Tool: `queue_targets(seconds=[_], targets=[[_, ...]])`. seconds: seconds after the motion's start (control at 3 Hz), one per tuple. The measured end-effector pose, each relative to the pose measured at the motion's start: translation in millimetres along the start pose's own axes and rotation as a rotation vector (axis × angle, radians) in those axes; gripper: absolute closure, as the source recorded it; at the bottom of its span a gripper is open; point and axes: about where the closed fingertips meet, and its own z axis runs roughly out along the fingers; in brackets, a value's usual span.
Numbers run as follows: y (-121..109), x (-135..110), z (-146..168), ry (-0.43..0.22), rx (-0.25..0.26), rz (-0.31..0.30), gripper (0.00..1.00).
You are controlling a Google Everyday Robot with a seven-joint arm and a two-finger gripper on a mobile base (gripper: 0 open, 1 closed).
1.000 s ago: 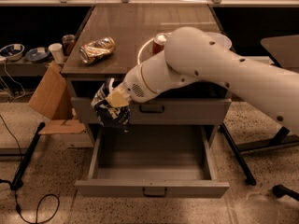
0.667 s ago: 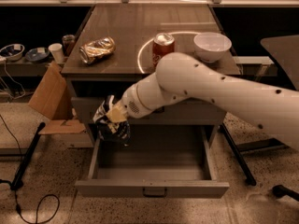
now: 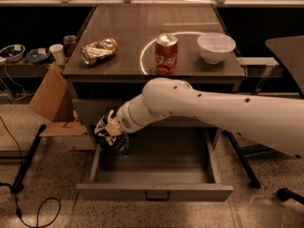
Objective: Place blue chip bag into middle drawer
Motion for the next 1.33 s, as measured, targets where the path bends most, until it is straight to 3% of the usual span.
queue_targets(seconds=[0.67,1.0,1.33], targets=[[-23,15,51,0.155,0.107,0.043,1.0],[-27,27,70,0.28,0.15,0.029,1.0],[-28,35,75,0.332,0.166,0.026,1.0]])
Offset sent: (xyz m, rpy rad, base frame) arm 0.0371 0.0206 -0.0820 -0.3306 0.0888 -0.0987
